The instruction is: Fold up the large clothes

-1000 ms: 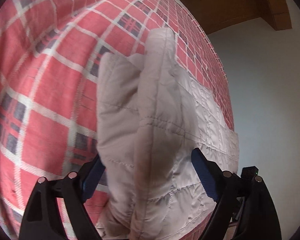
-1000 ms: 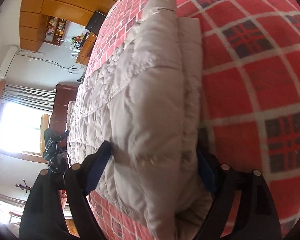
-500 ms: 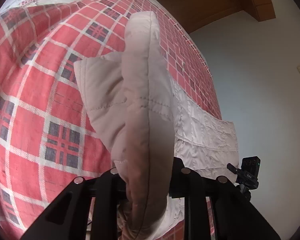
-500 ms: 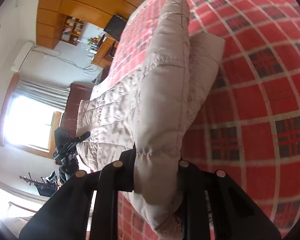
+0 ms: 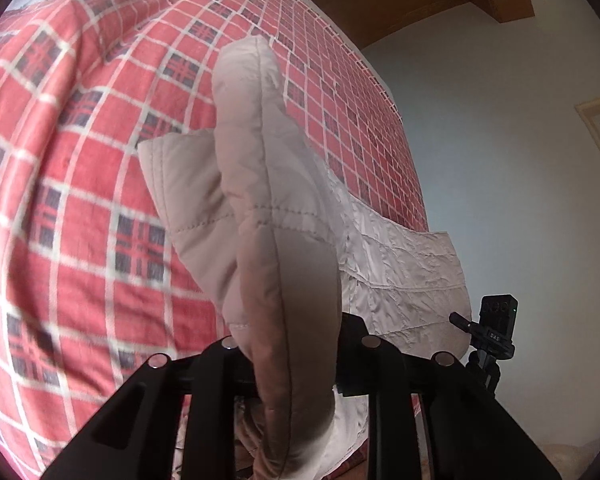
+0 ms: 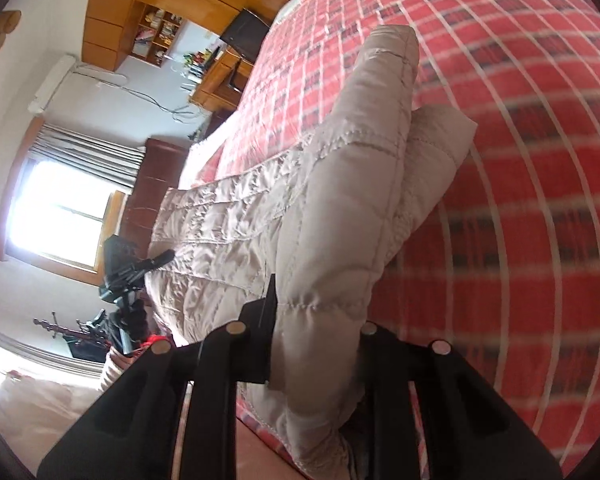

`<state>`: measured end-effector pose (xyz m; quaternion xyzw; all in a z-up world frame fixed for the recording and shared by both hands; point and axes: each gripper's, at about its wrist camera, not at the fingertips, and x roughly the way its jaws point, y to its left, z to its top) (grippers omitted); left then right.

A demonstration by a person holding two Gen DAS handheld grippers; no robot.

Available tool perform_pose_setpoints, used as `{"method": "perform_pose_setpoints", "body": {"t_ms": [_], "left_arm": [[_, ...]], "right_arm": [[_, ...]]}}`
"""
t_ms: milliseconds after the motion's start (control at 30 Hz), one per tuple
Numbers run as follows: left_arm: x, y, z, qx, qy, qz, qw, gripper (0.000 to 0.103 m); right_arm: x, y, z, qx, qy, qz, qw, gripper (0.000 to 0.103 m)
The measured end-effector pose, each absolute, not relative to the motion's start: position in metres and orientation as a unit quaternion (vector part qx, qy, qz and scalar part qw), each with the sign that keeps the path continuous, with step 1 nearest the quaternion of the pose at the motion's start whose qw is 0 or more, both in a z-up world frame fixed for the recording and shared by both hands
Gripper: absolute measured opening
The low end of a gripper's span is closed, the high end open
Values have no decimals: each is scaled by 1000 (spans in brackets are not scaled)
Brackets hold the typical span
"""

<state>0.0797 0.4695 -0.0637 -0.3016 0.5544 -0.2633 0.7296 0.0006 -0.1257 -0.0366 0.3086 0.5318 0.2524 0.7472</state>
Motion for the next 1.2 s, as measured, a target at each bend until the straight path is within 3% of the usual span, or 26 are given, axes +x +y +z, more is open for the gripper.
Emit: {"method": "perform_pose_setpoints", "body": {"t_ms": [167,367,567,667,767,1000,1200], "left_arm": [[56,469,-96,-286,574,-236,730,28],[53,483,-143,-325,577,-221,716,48],[58,478,-145,-319,574,-222,721,50],[86,475,-146,-320,588,-214,711,51],[97,484,-129,-320,594,-200,711,52],[94,507,-63,-279,549,-153,773,52],[91,444,-14,-181,516,-173,819,58]], "right_arm": [[-19,-122,-61,310,556,215,740,22],[-19,-119,-107,312,576,174,735,33],[-26,-122,-127,330,572,167,733,36],[-27,-122,-119,310,577,158,739,45],[-28,-121,-101,275,577,139,756,56],[-37,-103,-22,147,539,89,824,58],[-26,-59,3,96,519,129,840,62]]}}
